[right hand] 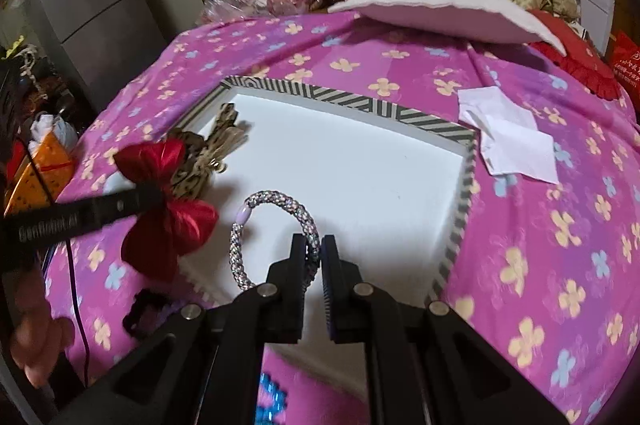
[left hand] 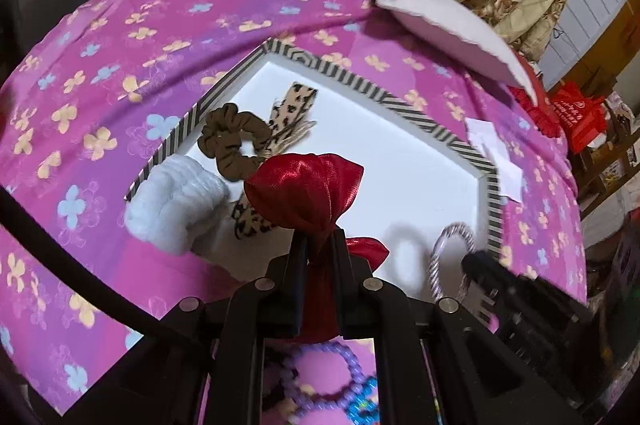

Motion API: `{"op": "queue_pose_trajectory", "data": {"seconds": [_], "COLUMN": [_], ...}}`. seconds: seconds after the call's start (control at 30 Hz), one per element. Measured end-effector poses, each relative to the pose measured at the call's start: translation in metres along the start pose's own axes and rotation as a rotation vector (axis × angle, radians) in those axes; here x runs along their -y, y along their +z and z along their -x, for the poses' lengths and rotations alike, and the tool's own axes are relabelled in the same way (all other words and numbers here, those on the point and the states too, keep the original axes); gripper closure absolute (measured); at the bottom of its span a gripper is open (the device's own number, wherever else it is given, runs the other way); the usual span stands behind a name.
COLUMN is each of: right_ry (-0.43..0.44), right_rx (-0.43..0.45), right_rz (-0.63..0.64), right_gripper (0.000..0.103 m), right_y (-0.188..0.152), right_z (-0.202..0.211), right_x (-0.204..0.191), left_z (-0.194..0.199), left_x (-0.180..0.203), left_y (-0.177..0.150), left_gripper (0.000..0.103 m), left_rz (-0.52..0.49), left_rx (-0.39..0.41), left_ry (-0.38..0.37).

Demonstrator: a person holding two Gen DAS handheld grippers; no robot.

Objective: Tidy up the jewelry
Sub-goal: 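Carry red bow and silver bangle over the white tray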

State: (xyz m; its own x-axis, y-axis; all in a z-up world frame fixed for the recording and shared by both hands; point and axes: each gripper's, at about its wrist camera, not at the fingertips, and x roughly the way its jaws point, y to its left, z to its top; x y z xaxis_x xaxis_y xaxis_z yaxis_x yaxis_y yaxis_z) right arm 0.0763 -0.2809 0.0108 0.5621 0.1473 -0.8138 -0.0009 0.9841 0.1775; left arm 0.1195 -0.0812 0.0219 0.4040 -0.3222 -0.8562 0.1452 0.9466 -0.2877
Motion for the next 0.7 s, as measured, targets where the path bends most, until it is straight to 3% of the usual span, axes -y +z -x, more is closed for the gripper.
{"op": "queue_pose_trajectory", "data": {"seconds": [0.4,0.67,0.7], "right_ry": [-0.049,-0.01,0.003], "right_rx": [-0.103,-0.127,-0.131], "right_rz": [0.042,-0.013,-0.027], "right_gripper": [0.095,0.095,0.095], "right_y": [0.037,0.043,0.043], "right_z": [-0.071,-0.097,-0.096], "right_x": [-0.017,-0.018,-0.016], "left_z": [-0.042,-0.044,-0.043], "left_x": [-0.02,-0.021,-0.021], "left_y": [0.01,0.009,0.008], "left_gripper": [0.07,0.069,0.065], "left_rz": [0.043,0.04,0.036], "left_rx": [-0.055,-0.045,-0.044], "left_ry": [0.03,0.034,0.037]}}
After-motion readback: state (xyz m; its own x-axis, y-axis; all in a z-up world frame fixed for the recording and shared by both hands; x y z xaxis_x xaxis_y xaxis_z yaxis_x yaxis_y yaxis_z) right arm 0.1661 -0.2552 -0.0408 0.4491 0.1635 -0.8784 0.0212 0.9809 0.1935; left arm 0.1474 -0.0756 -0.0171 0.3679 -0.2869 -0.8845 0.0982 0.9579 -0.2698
